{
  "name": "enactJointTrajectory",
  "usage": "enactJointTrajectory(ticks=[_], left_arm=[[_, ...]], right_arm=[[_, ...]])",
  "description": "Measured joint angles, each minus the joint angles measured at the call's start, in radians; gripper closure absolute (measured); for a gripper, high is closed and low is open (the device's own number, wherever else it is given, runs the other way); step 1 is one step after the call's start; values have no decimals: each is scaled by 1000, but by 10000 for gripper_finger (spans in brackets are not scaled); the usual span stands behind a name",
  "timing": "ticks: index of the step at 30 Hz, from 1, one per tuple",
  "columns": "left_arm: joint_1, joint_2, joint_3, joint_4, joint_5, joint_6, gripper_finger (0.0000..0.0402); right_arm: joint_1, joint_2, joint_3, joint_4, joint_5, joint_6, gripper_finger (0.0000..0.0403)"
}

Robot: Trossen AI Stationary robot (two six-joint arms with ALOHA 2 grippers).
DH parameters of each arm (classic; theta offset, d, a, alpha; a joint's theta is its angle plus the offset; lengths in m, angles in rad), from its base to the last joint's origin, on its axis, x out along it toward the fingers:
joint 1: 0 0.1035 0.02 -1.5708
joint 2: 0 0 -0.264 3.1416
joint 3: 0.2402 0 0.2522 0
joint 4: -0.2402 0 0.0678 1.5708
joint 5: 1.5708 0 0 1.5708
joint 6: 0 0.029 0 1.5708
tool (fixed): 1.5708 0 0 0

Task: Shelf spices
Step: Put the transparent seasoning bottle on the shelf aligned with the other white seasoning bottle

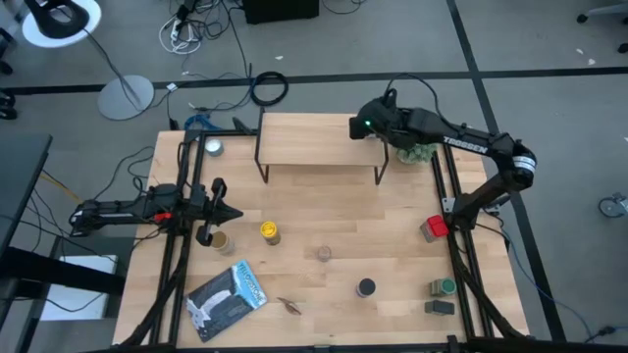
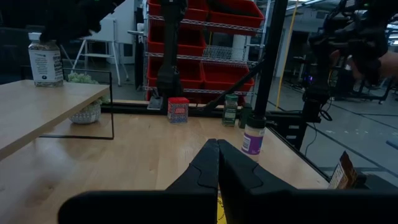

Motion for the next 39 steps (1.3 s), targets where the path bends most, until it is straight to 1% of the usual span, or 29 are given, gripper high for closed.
enactJointTrajectory(ticks=[5,11,14,17,21,26,30,34,39], left_arm=[[0,0,0,0,0,0,394],[0,0,0,0,0,0,394],[0,0,0,0,0,0,394],[0,0,0,0,0,0,394],[0,0,0,0,0,0,394],[0,0,0,0,0,0,394],[0,0,0,0,0,0,394],[0,0,0,0,0,0,394],[0,0,0,0,0,0,394]], right_arm=[[65,-61,0,-15,5,13,108],[197,-103,0,-84,42,75,109],[283,-101,0,-222,83,178,110],[378,-86,-2,-399,99,356,110],[532,-77,-29,-527,103,565,110],[693,-77,-104,-514,107,728,110],[777,-75,-182,-430,73,775,110],[817,-77,-247,-364,74,790,110],[826,-77,-299,-322,74,803,110]])
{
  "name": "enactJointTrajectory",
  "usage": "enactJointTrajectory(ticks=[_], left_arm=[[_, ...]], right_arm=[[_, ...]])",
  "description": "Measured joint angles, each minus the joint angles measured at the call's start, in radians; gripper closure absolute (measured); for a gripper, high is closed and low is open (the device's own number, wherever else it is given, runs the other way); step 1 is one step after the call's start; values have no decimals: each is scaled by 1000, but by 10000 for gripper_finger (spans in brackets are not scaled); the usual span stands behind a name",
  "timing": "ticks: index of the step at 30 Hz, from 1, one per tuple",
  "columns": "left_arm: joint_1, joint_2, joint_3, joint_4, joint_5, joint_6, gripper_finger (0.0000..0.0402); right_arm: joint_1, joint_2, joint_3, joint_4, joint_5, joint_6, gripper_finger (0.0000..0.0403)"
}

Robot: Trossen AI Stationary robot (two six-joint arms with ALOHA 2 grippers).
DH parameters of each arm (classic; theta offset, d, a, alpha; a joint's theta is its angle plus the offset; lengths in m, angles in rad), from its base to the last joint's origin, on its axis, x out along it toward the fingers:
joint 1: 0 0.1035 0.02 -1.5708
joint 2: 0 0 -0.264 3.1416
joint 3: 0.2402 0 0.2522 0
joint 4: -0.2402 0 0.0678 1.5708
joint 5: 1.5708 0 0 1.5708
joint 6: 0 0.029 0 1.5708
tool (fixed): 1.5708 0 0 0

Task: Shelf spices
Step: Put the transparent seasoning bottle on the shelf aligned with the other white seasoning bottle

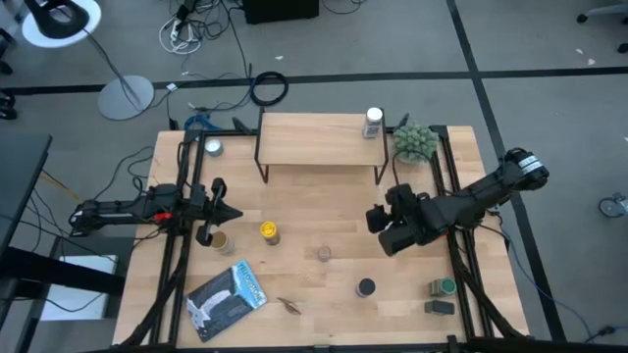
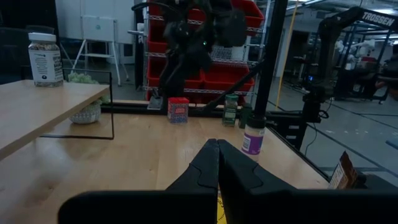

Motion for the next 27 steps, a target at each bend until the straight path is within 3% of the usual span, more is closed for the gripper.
enactJointTrajectory(ticks=[6,10,14,21,27], left_arm=[[0,0,0,0,0,0,394],[0,0,0,0,0,0,394],[0,0,0,0,0,0,394],[0,0,0,0,0,0,394],[0,0,0,0,0,0,394]], right_arm=[[-21,0,-5,7,-2,-8,110],[-18,0,-5,4,-77,-17,110],[76,0,-5,-23,-76,29,110],[262,0,-5,-131,-70,274,110],[354,0,-5,-184,-66,366,110]])
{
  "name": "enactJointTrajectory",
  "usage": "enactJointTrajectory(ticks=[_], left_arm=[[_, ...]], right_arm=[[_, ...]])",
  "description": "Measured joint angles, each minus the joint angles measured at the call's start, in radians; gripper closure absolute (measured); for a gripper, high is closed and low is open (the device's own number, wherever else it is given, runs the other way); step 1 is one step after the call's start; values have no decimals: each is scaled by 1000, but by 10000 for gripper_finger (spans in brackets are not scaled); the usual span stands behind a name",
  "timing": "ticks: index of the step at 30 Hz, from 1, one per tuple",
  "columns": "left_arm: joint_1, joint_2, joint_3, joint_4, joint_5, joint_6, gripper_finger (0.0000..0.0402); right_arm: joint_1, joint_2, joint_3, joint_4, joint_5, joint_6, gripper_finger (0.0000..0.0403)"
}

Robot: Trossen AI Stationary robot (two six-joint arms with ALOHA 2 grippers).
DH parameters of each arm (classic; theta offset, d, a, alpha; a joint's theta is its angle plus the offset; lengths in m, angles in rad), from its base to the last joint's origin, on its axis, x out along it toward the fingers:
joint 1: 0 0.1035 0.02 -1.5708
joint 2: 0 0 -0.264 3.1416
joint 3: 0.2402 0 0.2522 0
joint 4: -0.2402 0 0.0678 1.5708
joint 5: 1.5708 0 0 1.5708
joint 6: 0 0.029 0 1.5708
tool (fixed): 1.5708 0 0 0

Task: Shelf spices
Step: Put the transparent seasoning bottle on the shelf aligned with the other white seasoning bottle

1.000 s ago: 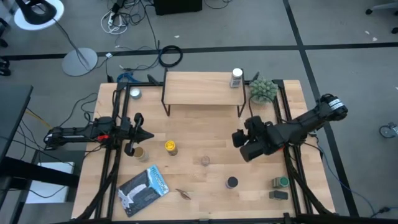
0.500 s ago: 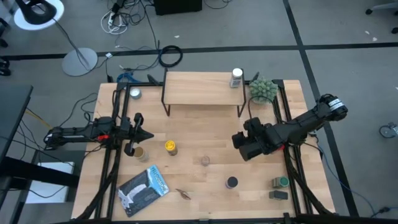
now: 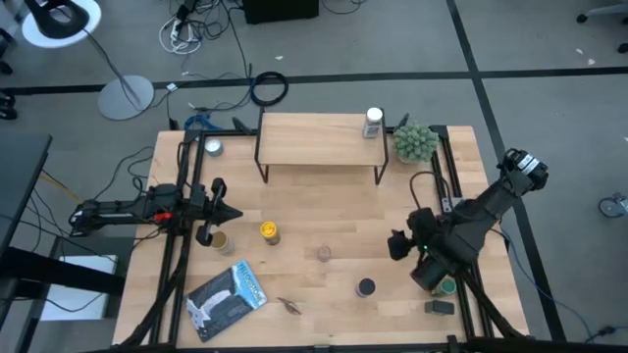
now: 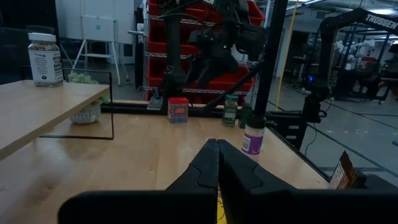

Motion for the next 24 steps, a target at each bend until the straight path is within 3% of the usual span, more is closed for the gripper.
enactJointTrajectory(ticks=[15,20,24], left_arm=[[0,0,0,1,0,0,394],[0,0,0,52,0,-123,394],[0,0,0,120,0,-124,394]], right_arm=[[20,0,0,-6,22,10,110],[20,0,0,-2,22,42,110],[19,0,0,0,22,44,110]])
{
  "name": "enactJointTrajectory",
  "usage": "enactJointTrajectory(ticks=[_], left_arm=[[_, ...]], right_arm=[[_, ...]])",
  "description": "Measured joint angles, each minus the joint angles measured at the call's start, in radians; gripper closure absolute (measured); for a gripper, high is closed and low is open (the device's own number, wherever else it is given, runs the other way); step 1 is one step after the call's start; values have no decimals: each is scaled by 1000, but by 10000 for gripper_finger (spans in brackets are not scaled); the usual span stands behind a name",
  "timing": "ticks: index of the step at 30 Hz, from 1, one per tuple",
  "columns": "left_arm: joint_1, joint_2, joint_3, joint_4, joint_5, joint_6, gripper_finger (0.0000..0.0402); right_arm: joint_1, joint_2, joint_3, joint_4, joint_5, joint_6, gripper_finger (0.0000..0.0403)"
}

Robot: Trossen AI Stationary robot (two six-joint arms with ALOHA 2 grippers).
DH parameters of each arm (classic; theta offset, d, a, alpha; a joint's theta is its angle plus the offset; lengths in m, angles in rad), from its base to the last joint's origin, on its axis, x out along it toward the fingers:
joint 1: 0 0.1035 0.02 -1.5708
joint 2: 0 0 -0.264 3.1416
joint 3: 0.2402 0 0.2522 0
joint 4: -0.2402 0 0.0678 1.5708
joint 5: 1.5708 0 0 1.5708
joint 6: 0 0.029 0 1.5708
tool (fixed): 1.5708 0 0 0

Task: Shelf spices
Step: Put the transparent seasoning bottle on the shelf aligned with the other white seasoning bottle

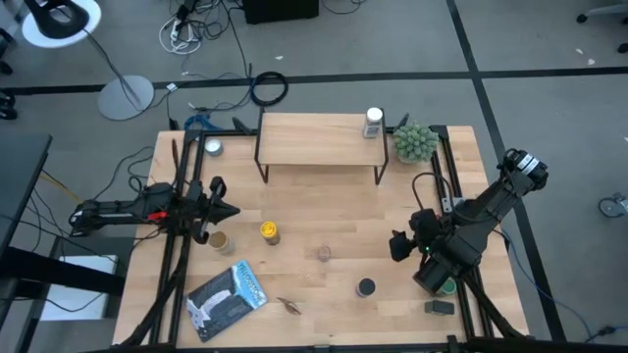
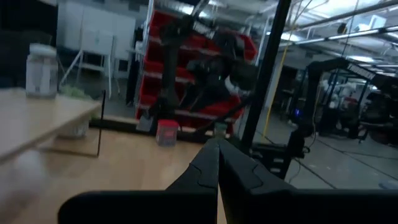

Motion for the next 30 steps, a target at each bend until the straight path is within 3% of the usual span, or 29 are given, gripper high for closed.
enactJointTrajectory(ticks=[11,16,24,30], left_arm=[[0,0,1,141,-31,20,394],[-6,42,59,31,-99,16,394],[-91,288,230,-83,-198,40,394],[-258,524,366,-103,-411,72,394]], right_arm=[[-24,0,0,0,0,0,110],[-24,0,0,0,0,0,110],[-24,0,0,-3,0,0,110],[-24,0,0,-7,0,-1,110]])
